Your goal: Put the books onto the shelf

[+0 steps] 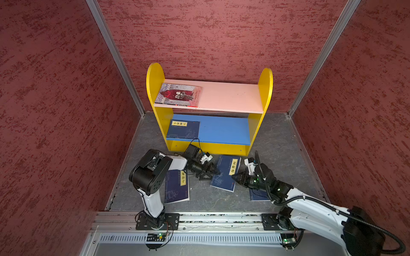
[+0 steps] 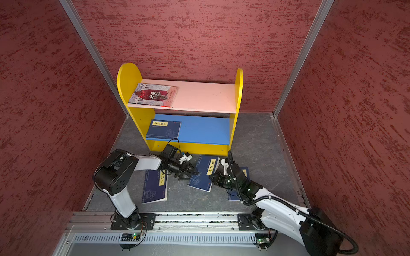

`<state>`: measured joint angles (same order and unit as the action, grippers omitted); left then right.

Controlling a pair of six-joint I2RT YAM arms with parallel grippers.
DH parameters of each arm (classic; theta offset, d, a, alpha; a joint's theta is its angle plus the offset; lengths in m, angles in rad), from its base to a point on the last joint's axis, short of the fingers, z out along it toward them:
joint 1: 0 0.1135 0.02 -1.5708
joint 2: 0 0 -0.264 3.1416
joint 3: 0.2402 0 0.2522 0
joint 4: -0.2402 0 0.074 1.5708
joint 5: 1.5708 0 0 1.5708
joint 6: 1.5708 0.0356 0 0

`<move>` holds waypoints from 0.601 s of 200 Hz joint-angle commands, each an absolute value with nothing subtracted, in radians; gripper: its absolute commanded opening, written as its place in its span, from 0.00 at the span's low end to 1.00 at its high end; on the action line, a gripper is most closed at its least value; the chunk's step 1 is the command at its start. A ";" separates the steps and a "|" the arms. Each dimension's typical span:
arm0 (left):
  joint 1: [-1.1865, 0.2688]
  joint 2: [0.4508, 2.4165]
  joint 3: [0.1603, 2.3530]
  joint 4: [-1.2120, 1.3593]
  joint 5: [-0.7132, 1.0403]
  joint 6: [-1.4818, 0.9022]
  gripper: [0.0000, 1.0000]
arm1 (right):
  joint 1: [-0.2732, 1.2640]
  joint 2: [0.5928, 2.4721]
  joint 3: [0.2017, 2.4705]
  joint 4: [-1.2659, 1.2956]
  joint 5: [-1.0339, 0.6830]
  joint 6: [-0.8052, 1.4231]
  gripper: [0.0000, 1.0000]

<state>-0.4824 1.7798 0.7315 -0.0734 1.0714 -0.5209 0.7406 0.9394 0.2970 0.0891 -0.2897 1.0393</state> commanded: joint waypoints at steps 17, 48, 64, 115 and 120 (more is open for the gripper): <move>-0.504 1.693 0.687 -0.010 1.111 -0.595 0.67 | 0.740 0.971 0.335 0.168 -0.364 1.029 0.00; -0.515 1.637 0.680 0.006 1.120 -0.613 0.49 | 0.741 1.003 0.343 0.209 -0.400 1.027 0.00; -0.514 1.616 0.686 0.000 1.120 -0.612 0.42 | 0.740 1.011 0.347 0.213 -0.410 1.026 0.00; -0.508 1.561 0.717 -0.085 1.112 -0.548 0.05 | 0.739 1.009 0.361 0.192 -0.403 1.020 0.42; -0.506 1.554 0.722 -0.096 1.114 -0.538 0.04 | 0.738 1.007 0.363 0.184 -0.399 1.018 0.46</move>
<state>-0.4992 1.5871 0.6853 -0.0628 1.0840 -0.5949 0.7357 1.0161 0.3153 0.1421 -0.3801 1.0367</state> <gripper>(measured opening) 0.124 0.363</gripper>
